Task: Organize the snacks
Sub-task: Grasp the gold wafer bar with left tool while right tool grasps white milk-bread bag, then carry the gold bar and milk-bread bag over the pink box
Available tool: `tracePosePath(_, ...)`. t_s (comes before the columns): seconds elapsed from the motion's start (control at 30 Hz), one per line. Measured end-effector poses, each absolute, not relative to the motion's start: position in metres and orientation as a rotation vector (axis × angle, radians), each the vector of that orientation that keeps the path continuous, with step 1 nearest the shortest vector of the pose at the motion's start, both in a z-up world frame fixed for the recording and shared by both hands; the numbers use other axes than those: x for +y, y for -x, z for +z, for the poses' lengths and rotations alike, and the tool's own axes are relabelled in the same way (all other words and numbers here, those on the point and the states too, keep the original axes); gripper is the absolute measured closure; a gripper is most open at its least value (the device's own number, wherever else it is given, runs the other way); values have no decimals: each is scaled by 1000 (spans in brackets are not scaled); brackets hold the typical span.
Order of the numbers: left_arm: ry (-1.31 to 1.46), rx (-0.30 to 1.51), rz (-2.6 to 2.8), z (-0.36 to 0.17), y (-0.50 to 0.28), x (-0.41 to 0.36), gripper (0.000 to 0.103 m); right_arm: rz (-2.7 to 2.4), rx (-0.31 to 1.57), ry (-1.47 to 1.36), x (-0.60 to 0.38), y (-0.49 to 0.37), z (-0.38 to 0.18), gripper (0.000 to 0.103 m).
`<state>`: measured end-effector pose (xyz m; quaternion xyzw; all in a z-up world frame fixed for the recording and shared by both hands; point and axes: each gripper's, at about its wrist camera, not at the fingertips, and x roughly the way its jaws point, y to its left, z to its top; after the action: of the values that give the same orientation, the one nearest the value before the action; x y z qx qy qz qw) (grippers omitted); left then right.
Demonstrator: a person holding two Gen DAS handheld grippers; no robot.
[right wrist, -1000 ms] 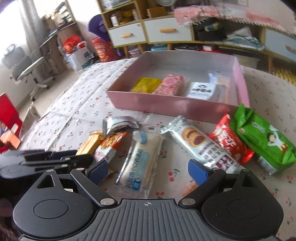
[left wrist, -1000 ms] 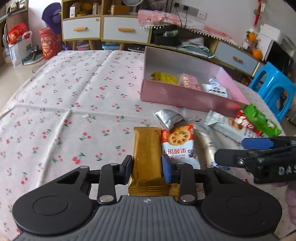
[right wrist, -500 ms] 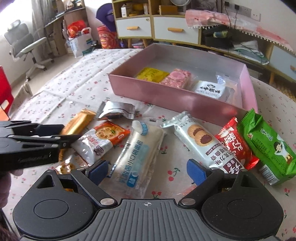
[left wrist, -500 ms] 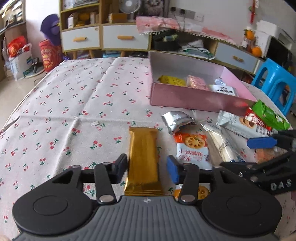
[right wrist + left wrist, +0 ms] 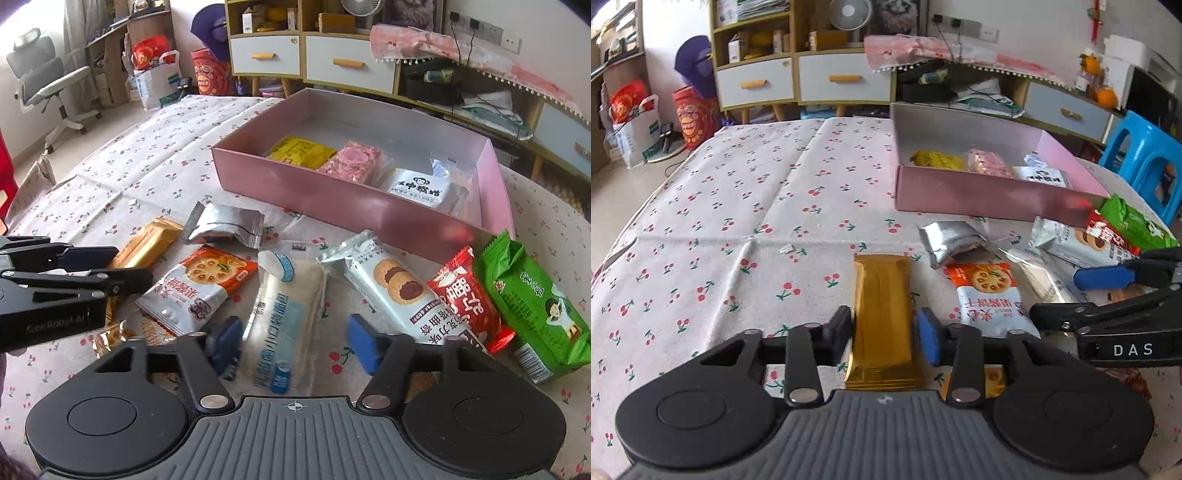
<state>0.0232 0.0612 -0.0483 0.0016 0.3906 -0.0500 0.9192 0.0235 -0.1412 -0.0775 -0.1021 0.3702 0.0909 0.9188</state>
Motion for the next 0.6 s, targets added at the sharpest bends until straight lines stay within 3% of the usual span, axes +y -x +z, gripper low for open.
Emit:
tracePosePath(0.03, 6, 808, -100, -48, -24, 63, 73, 190, 762, 211, -141, -23, -77, 60)
tracePosePath(0.1, 28, 819, -95, -46, -25, 66, 75, 198, 767, 212, -139, -22, -75, 68)
tracePosePath(0.6, 208, 867, -115, -36, -34, 84, 77, 229, 797, 10, -155, -27, -55, 74)
